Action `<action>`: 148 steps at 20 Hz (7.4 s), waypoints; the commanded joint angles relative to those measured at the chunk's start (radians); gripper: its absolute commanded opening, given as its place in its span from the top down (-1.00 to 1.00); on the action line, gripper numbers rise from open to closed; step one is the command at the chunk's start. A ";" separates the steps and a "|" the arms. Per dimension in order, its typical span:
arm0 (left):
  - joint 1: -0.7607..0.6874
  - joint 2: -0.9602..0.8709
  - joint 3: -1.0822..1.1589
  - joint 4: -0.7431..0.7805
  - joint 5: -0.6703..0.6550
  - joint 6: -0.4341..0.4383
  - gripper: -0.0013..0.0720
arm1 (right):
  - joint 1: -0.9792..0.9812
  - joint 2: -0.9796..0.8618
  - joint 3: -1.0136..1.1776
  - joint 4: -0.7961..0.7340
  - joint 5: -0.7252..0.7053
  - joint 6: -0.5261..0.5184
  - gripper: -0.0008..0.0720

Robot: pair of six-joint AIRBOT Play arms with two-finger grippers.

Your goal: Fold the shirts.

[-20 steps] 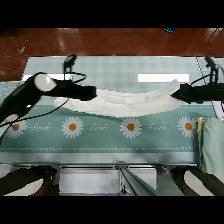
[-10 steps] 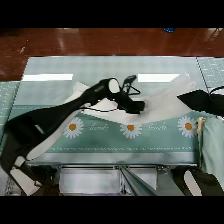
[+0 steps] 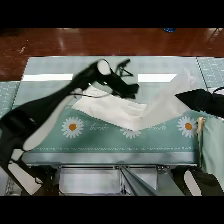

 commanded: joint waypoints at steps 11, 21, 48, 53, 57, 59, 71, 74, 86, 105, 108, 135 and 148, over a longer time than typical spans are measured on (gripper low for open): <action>0.551 1.057 -0.652 0.385 0.031 0.019 0.92 | 0.566 -0.656 0.365 0.199 -0.359 -0.104 0.92; 0.551 1.353 -1.006 0.274 0.018 -0.059 0.92 | 0.786 -1.214 0.765 0.200 -0.369 -0.035 0.92; 0.547 1.276 -1.023 0.218 0.122 -0.067 0.92 | 0.488 -0.434 -0.310 -0.202 -0.705 0.442 -0.17; 0.547 1.264 -1.024 0.213 0.122 -0.067 0.92 | 0.488 -0.669 -0.283 0.291 -0.689 0.043 -0.17; 0.547 1.258 -1.024 0.211 0.122 -0.067 0.92 | 0.507 -0.818 -0.183 0.374 -0.564 -0.061 -0.16; 0.547 1.251 -1.024 0.211 0.122 -0.067 0.92 | 0.548 -0.879 -0.122 0.376 -0.543 -0.063 -0.15; 0.547 1.244 -1.024 0.197 0.122 -0.067 0.92 | 0.542 -0.879 0.570 0.149 -0.331 -0.055 0.92; 0.547 1.244 -1.024 0.197 0.121 -0.067 0.92 | 0.494 -0.855 0.758 -0.018 -0.237 0.053 0.92; 0.547 1.244 -1.024 0.197 0.108 -0.066 0.92 | -0.242 -0.558 0.896 -0.245 0.155 0.296 0.92; 0.547 1.244 -1.024 0.196 0.124 0.022 0.92 | -0.991 -0.098 0.337 -0.883 0.571 0.248 0.92; 0.547 1.242 -1.024 0.196 0.124 0.022 0.92 | -0.991 -0.087 0.191 -0.958 0.602 0.283 -0.14; 0.311 0.419 -0.243 0.497 -0.115 -0.006 0.92 | 0.407 -0.875 0.641 -0.913 0.136 0.239 0.92; 0.311 0.368 -0.243 0.497 -0.113 -0.006 0.92 | 0.407 -0.875 0.641 -0.913 0.131 0.240 0.92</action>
